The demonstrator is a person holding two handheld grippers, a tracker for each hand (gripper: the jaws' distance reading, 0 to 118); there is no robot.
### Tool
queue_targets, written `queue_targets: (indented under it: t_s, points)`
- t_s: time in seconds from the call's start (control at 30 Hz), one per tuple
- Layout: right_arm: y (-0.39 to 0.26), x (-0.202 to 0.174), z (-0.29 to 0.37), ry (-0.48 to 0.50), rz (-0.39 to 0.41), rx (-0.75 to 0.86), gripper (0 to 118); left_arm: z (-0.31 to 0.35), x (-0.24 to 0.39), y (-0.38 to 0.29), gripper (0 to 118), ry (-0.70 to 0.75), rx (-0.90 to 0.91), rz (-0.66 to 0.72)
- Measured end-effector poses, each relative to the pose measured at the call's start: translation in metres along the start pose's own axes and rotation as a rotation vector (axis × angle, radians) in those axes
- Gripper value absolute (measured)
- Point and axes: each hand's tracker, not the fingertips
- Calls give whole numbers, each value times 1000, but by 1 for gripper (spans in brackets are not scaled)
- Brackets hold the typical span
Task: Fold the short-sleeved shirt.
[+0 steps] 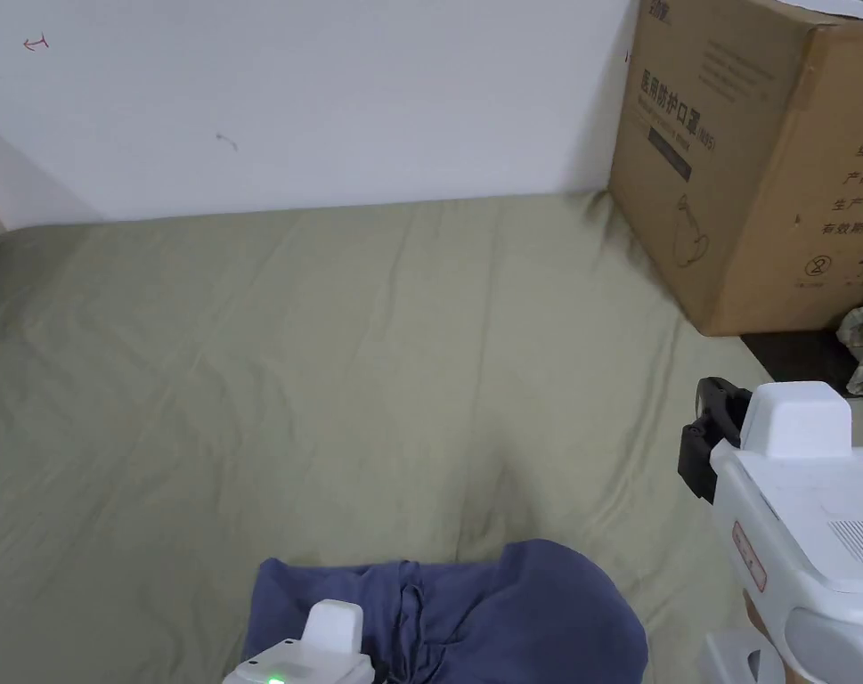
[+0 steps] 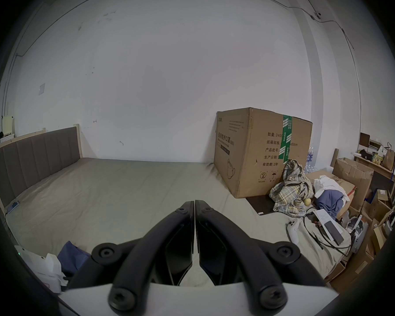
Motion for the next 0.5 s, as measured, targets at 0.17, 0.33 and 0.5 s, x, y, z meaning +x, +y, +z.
queue_targets:
  t_s: [0.17, 0.33, 0.5]
  points:
    - [0, 1, 1, 1, 8, 2, 2, 0, 22, 10, 0, -50, 10, -21]
    - [0, 3, 3, -5, 3, -2, 2, -7, 29, 13, 0, -54, -3, -27]
    - [0, 4, 4, -3, 9, -2, 2, 22, 3, 32, 0, -171, 53, 89]
